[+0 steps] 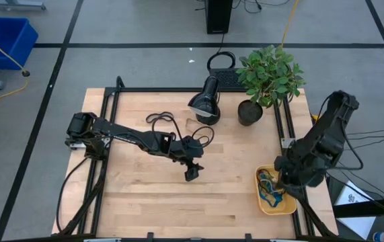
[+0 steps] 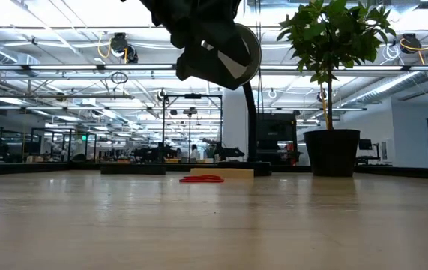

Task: Pick and place rubber bands into bin
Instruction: Put the violet rubber band into the yellow bin

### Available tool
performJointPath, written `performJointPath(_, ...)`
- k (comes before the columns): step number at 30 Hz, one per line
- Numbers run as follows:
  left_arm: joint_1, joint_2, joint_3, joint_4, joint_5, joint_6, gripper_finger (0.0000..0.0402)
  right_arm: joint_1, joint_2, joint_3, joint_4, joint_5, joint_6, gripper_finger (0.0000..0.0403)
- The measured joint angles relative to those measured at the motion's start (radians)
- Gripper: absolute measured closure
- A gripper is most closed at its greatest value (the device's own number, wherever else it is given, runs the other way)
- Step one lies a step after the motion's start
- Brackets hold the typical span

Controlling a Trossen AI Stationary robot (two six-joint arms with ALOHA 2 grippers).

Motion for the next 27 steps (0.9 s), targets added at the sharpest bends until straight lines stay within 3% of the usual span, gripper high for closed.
performJointPath(7,0.0,0.0,0.0,0.0,-0.044,-0.002,0.0139,0.076,0.057,-0.065,0.0,-0.023,0.108,0.0403)
performJointPath(18,0.001,0.0,0.0,0.001,-0.044,-0.002,0.0136,0.051,0.065,-0.246,-0.001,0.008,0.125,0.0402)
performJointPath(27,0.001,0.0,0.0,0.001,-0.045,0.004,0.0135,0.04,0.064,-0.304,0.0,0.004,0.187,0.0381)
